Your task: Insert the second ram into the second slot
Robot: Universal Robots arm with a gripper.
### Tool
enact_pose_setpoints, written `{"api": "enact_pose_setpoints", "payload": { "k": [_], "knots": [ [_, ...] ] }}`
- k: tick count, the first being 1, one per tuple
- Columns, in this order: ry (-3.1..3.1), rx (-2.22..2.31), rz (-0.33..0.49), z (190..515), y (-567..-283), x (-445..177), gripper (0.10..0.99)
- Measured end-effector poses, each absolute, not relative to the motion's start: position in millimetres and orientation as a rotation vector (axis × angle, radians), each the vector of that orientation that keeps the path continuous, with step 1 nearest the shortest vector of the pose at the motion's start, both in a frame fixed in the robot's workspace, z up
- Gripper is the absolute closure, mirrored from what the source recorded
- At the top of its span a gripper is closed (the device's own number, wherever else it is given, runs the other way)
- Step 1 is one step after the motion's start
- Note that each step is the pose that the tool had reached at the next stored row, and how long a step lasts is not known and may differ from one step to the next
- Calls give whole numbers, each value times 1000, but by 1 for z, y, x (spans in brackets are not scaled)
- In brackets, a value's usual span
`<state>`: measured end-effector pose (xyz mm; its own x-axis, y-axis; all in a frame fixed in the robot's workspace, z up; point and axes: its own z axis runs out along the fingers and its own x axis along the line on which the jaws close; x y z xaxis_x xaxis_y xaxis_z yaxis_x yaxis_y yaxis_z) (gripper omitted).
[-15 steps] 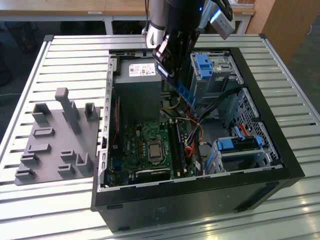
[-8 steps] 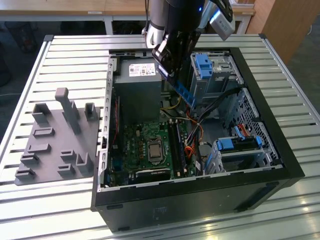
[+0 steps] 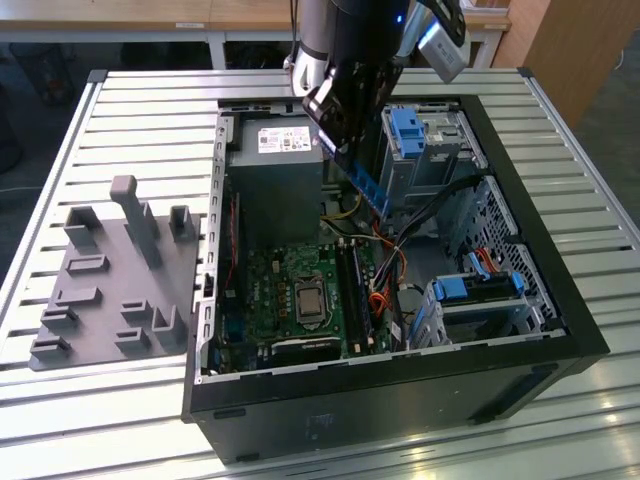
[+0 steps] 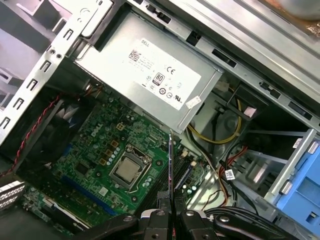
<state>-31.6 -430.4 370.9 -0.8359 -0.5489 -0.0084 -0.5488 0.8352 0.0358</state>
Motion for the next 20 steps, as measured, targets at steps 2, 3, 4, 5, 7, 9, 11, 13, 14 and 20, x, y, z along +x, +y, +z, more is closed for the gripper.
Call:
{"api": "enact_pose_setpoints", "payload": {
  "k": [2,3,4,5,7,9,11,13,14,20],
  "knots": [
    [-3012,884,-58,371,-430,-32,949],
    [-3014,877,-58,371,-430,-32,949],
    [-3017,869,-58,371,-430,-32,949],
    [-3019,861,-58,371,-430,-32,949],
    [-3023,846,-57,371,-430,-32,949],
    [-3027,832,-58,371,-430,-32,949],
    [-3032,817,-57,371,-430,-32,949],
    [-3036,802,-57,371,-430,-32,949],
    [-3038,795,-57,371,-430,-32,949],
    [-3050,751,-57,371,-430,-32,949]
  ]
}}
